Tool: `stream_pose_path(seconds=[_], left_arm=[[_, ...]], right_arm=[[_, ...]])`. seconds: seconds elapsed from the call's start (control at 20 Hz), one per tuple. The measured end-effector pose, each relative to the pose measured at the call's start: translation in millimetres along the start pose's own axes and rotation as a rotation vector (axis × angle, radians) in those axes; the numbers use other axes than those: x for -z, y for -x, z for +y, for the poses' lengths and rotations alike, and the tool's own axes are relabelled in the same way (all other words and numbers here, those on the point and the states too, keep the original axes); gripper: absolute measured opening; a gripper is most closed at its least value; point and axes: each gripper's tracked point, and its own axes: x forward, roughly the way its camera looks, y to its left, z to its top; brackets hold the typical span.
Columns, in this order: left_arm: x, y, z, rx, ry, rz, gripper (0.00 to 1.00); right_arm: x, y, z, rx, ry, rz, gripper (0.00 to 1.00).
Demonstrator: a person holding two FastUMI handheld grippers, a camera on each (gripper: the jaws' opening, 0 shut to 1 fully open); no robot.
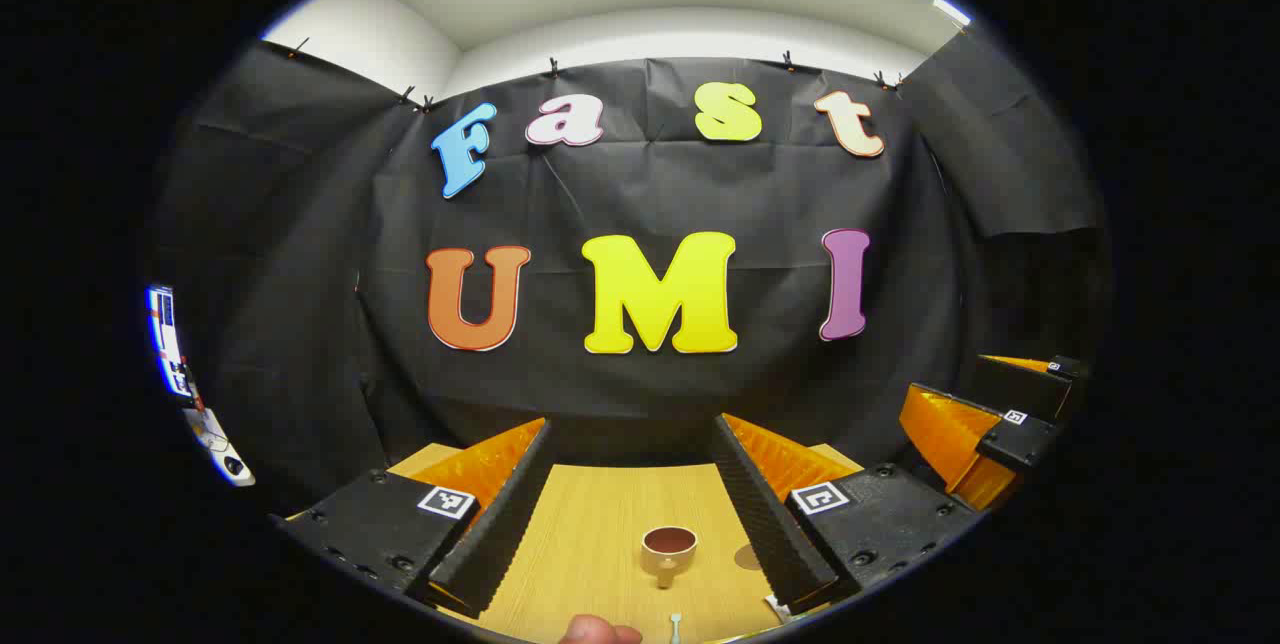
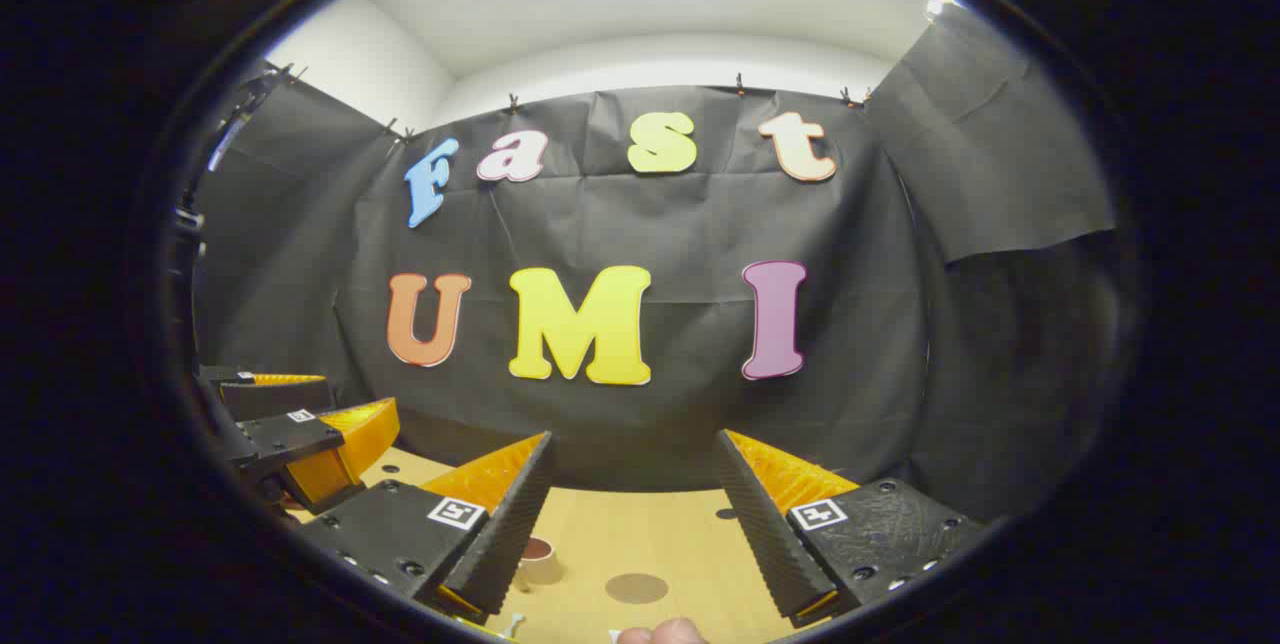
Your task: Put the toothbrush and toothpaste on the desktop into the cup, then pick up the cup and place it on the coaster on the desktop.
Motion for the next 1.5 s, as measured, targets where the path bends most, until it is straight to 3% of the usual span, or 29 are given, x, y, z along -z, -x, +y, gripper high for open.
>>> stream_pose_path(seconds=[0.9, 0.95, 1.0, 1.05, 1.1, 1.15, 1.2, 1.45, 1.5], left_arm=[[2.5, 3.7, 15.2, -0.024, -0.006, 0.015, 0.99], [2.4, 4.3, 14.6, -0.026, -0.003, 0.012, 0.93], [2.9, 4.6, 14.4, -0.030, 0.000, 0.010, 0.99], [5.2, 4.0, 15.0, -0.031, 0.003, 0.011, 0.93], [5.7, 3.5, 14.2, -0.029, 0.007, 0.012, 0.99], [5.0, 4.8, 13.2, -0.027, 0.011, 0.012, 0.93], [5.1, 4.2, 13.8, -0.026, 0.015, 0.012, 0.99], [7.7, 2.4, 6.0, -0.015, 0.011, 0.024, 0.99], [9.3, 2.5, 5.4, -0.014, 0.010, 0.025, 0.93]], right_arm=[[10.1, -6.4, 7.1, -0.002, 0.008, 0.034, 0.95], [11.9, -6.0, 6.7, -0.004, 0.013, 0.036, 0.97], [12.4, -5.8, 6.6, -0.006, 0.017, 0.039, 0.97], [12.9, -6.7, 7.9, -0.010, 0.017, 0.041, 0.97], [13.0, -7.4, 8.0, -0.012, 0.022, 0.042, 0.97], [13.8, -6.6, 7.2, -0.013, 0.029, 0.042, 0.95], [13.7, -7.3, 7.5, -0.015, 0.034, 0.044, 0.95], [18.0, -7.6, 3.4, -0.012, 0.029, 0.052, 0.97], [18.4, -8.1, 2.1, -0.009, 0.026, 0.055, 0.97]])
